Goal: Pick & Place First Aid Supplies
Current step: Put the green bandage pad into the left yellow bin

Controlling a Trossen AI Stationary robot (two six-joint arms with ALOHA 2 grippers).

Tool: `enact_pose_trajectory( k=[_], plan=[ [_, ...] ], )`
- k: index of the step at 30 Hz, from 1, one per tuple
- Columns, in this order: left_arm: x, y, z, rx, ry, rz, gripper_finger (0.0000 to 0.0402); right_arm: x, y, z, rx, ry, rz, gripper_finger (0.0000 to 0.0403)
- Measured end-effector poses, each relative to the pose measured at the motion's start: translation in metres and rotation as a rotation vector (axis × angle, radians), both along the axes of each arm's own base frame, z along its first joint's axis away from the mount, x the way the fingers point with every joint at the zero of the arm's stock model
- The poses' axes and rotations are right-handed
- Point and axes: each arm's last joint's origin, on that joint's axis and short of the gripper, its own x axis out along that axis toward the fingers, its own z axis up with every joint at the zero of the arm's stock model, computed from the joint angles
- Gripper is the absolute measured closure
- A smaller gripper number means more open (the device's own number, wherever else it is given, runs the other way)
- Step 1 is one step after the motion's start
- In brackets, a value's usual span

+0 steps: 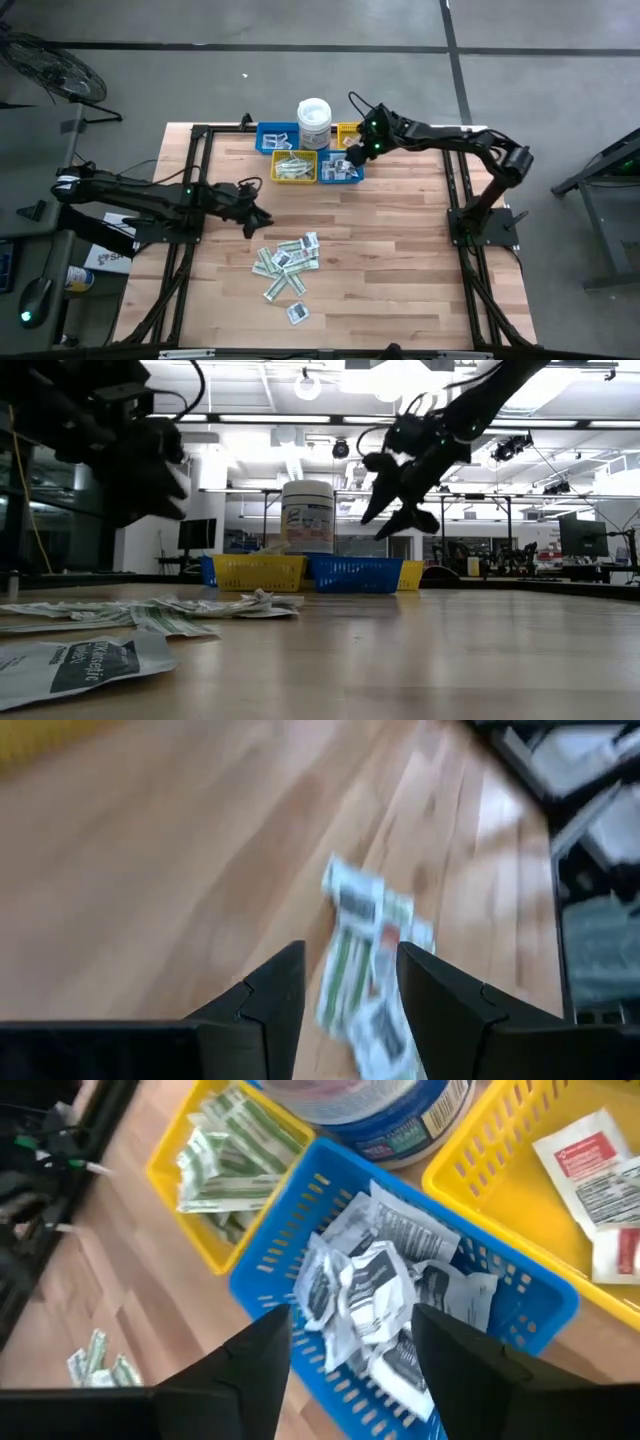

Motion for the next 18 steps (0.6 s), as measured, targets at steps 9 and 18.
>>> enact_pose_trajectory(
  k=[9,18],
  plan=[
    [-0.019,-0.004,-0.022,-0.178,0.311,-0.014,0.0243,-0.027,0.027,0.041,-0.057,0.059,0.034,0.0203],
    [-0.021,-0.006,-0.023,-0.301,0.351,-0.044,0.0243,-0.042,0.056,0.068,-0.119,0.086,0.047,0.0203]
  ],
)
